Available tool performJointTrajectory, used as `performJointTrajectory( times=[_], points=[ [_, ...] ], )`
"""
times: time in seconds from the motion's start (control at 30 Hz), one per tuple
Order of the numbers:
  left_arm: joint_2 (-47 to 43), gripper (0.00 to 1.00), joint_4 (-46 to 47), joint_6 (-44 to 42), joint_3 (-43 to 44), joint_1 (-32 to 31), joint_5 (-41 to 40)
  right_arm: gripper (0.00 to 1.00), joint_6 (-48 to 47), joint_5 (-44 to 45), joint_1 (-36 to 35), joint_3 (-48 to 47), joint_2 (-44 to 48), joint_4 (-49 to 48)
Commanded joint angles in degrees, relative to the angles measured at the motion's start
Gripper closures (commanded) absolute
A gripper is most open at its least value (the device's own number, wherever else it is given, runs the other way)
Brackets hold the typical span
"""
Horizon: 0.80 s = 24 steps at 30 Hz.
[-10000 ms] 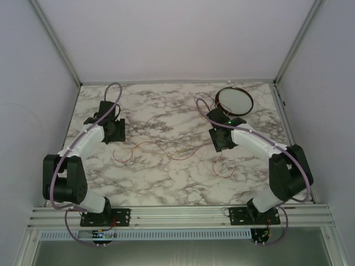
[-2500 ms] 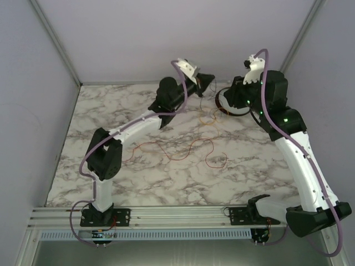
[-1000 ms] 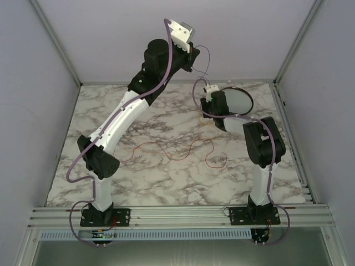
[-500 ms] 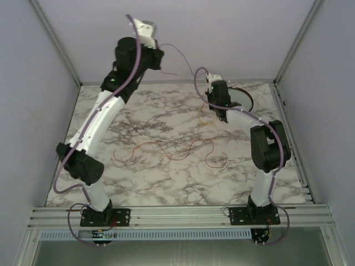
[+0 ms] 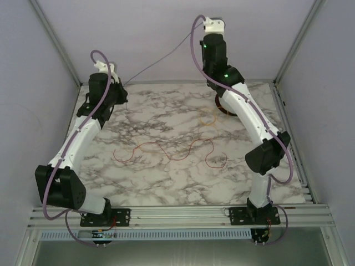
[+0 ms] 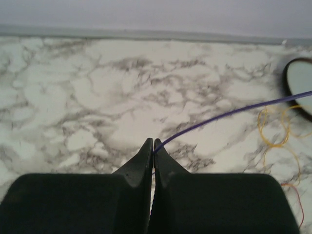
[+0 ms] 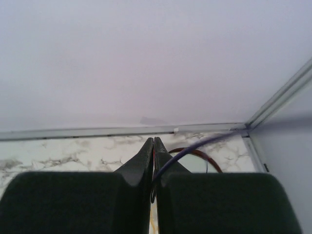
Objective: Zip-tie the wires
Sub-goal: Untie the cable at the center of the board, then straighten the cable at the center of the board.
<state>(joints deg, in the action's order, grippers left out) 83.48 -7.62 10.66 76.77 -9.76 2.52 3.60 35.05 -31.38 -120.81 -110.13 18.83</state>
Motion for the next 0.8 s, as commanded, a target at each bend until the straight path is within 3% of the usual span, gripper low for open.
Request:
performJointTrajectory(
  times=[0.0, 0.17, 0.4, 0.67, 0.77],
  points=[
    [-5.03, 1.00, -0.91, 0.32, -2.57, 1.32, 4.66, 1.00, -6.30, 12.68, -4.39, -8.64, 0.96, 9.99],
    [-11.13, 1.00, -6.65, -1.44, -3.54, 1.32, 14.61, 1.00, -7.56, 19.17, -7.78, -1.50, 10.51, 17.40],
    [-18.36, 1.00, -16.82, -1.69, -4.26, 1.16, 20.23, 1.00, 6.62, 15.44, -8.04, 15.07, 22.47, 34.80],
    [-22.34, 1.00, -24.72, -1.95, -7.68, 1.15, 18.10, 1.00, 23.25, 20.93, -8.17, 36.24, 27.33, 49.94],
    [-23.02, 1.00, -26.02, -1.82, -8.38, 1.15, 17.79, 1.00, 25.00, 19.45, -8.23, 40.79, 28.54, 50.04]
  ],
)
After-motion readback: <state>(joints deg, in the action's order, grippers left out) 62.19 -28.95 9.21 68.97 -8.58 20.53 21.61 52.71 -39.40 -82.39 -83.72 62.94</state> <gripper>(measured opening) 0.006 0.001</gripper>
